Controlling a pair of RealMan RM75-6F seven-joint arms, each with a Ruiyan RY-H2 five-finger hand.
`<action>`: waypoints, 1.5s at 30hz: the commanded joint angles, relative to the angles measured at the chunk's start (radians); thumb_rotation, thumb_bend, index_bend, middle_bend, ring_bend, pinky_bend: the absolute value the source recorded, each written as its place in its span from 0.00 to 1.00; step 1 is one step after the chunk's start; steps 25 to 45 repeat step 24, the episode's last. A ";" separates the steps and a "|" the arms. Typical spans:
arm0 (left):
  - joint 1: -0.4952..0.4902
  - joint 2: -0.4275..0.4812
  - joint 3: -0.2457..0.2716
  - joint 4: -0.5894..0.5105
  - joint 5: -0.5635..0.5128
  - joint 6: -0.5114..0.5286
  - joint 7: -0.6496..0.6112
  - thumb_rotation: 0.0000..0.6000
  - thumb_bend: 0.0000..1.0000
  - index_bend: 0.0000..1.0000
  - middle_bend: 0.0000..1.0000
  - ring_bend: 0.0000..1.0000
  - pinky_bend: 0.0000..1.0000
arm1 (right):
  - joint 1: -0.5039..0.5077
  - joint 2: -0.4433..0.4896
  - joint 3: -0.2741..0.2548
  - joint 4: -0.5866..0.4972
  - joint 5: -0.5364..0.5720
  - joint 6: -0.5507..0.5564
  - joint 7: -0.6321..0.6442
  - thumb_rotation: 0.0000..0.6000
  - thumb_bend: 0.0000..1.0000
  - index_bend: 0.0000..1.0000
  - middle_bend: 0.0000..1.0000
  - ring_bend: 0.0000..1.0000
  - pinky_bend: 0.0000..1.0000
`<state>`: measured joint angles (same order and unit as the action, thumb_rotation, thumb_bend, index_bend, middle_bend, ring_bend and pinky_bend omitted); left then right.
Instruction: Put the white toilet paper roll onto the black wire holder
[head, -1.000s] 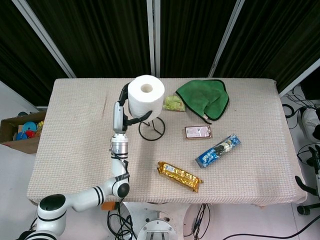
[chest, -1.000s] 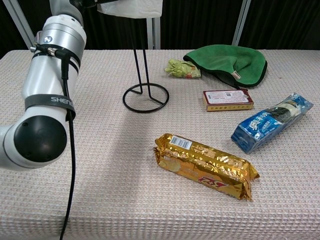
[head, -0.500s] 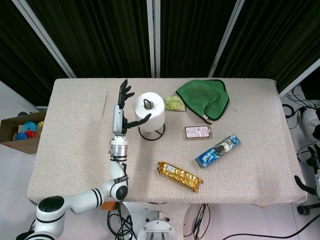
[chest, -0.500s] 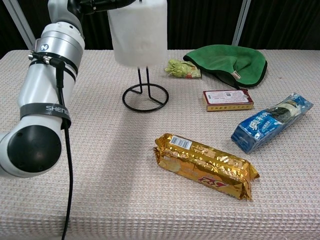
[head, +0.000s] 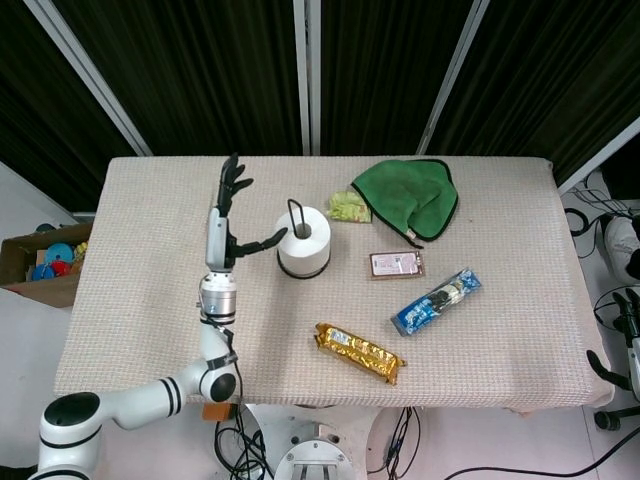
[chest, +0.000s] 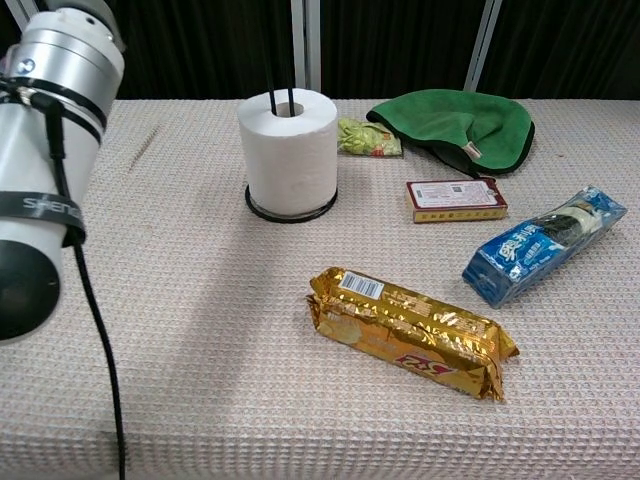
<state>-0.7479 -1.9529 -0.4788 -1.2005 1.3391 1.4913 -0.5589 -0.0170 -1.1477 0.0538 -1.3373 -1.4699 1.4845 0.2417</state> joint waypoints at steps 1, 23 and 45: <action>0.136 0.245 0.113 -0.195 0.108 0.051 0.121 1.00 0.09 0.16 0.14 0.11 0.22 | -0.002 0.001 0.000 0.003 -0.005 0.007 0.002 1.00 0.21 0.00 0.00 0.00 0.00; 0.569 0.862 0.586 -0.417 0.241 0.012 0.795 0.00 0.10 0.13 0.09 0.05 0.21 | 0.025 -0.018 0.006 -0.060 -0.006 0.002 -0.235 1.00 0.20 0.00 0.00 0.00 0.00; 0.571 0.864 0.584 -0.419 0.236 0.010 0.790 0.00 0.10 0.12 0.09 0.05 0.21 | 0.025 -0.017 0.006 -0.065 -0.007 0.002 -0.237 1.00 0.20 0.00 0.00 0.00 0.00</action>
